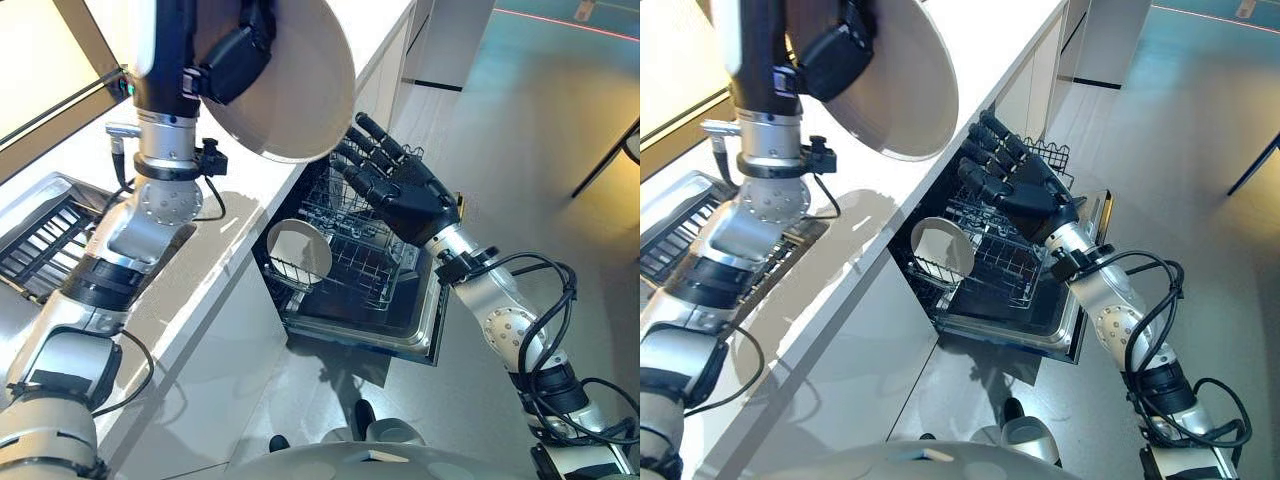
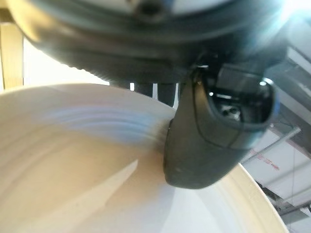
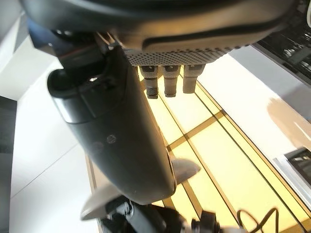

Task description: Pick up plates and place into dishwasher.

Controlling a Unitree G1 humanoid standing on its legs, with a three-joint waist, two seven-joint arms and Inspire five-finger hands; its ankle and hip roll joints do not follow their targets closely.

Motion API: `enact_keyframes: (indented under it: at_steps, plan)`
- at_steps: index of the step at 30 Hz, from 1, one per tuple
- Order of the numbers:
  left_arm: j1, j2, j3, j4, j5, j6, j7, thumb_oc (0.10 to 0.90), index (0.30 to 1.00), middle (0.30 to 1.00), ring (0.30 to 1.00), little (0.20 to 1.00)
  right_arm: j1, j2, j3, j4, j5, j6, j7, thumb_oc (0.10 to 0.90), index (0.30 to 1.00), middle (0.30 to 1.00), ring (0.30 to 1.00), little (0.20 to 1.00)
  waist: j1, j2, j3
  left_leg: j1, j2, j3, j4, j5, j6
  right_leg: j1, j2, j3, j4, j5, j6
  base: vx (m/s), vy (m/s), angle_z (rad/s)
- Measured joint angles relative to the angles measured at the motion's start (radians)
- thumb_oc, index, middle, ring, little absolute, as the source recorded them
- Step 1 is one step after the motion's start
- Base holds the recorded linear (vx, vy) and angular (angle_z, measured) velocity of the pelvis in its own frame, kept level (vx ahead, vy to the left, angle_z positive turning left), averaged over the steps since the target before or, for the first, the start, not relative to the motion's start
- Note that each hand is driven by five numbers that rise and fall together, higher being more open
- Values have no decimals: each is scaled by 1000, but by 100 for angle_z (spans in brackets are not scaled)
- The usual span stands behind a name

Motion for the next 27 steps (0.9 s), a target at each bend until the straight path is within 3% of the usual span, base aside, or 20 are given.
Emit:
enact_keyframes:
  at_steps: [9,27]
  plan:
    - [0,-10,-54,48,90,-60,59,100,300,300,300,200,0,23,5,0,18,23,0,800,900,900,900,900,-21,-3,-2,3,1,3,0,-1,-1,1,3,3,0,2,-3,-1,-1,0]
    - [1,-96,-112,143,130,-87,91,100,300,300,300,200,-1,37,6,0,46,30,4,800,900,900,900,900,-33,-3,-2,8,3,19,-1,-2,-4,1,7,13,0,2,-3,0,-1,-1]
